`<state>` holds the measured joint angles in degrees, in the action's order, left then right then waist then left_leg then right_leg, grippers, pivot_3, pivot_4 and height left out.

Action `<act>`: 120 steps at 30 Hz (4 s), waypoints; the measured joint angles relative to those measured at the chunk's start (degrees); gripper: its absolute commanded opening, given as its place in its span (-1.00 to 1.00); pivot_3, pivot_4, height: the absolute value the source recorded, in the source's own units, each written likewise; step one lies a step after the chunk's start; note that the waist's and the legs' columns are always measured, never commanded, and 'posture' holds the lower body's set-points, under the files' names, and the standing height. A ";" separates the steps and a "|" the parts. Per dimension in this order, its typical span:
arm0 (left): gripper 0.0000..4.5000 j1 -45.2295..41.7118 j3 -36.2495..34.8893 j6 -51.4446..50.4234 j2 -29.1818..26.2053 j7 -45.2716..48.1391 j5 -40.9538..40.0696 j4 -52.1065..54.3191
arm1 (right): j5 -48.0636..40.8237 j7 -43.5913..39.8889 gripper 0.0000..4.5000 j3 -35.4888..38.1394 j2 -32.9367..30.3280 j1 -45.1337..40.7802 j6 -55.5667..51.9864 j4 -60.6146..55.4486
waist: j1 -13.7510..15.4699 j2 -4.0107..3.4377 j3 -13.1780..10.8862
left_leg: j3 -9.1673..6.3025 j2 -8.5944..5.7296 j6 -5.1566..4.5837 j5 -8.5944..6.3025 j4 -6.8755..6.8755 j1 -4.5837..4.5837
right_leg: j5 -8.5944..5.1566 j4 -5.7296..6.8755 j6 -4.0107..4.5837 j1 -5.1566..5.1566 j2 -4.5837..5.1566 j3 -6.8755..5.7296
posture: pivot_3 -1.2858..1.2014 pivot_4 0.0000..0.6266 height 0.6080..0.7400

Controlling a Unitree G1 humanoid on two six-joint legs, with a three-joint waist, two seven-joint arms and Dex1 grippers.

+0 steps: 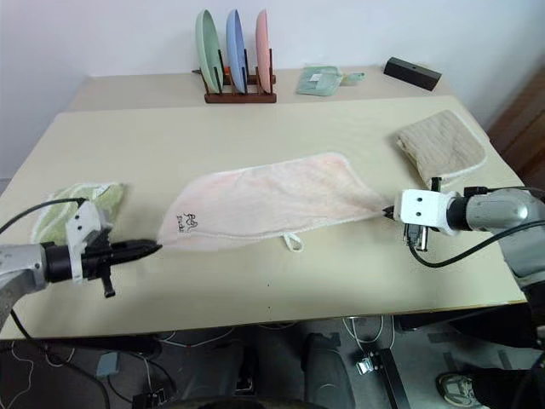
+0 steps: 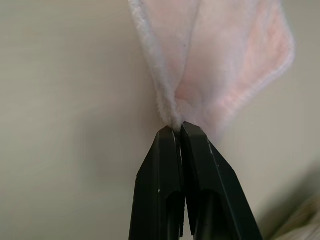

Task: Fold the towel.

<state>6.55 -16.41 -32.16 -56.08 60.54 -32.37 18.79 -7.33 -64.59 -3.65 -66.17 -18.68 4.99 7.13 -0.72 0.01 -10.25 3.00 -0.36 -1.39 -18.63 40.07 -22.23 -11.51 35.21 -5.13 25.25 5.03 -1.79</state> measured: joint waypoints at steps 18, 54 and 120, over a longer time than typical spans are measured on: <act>-1.00 -8.68 4.48 2.42 7.42 -4.67 3.22 0.11 | -4.67 -7.45 -0.95 10.04 -3.81 5.19 -14.19 -11.63 | 1.33 0.08 -0.03 | 0.03 0.00 0.10 0.06 0.10 0.06 | -0.01 -0.10 0.18 -0.10 -0.13 -0.02 | 0.03 -0.52 1.00; -1.00 -0.50 1.77 4.82 -0.52 1.01 4.78 0.02 | -3.24 -14.92 -0.95 2.51 -3.79 3.27 -14.85 -5.29 | 1.19 0.10 -0.05 | 0.30 -0.03 -0.12 -0.08 0.00 0.17 | -0.03 -0.06 -0.11 -0.11 0.12 -0.11 | 0.03 -0.52 1.00; -1.00 -15.97 2.34 1.50 20.60 -17.80 0.31 -13.95 | 19.30 10.35 -0.95 -5.70 15.88 -29.62 18.01 45.17 | -0.05 0.12 -0.04 | 0.32 -0.03 0.23 0.13 0.04 0.16 | 0.09 -0.07 -0.29 -0.17 0.05 -0.10 | 0.03 -0.52 1.00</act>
<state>-9.42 -14.07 -30.66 -35.48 42.74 -32.05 4.84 11.97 -54.24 -9.35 -50.29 -48.30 23.00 52.29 -0.77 0.12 -10.29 3.32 -0.40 -1.16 -18.51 40.11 -22.07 -11.42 35.14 -5.43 25.09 5.08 -1.89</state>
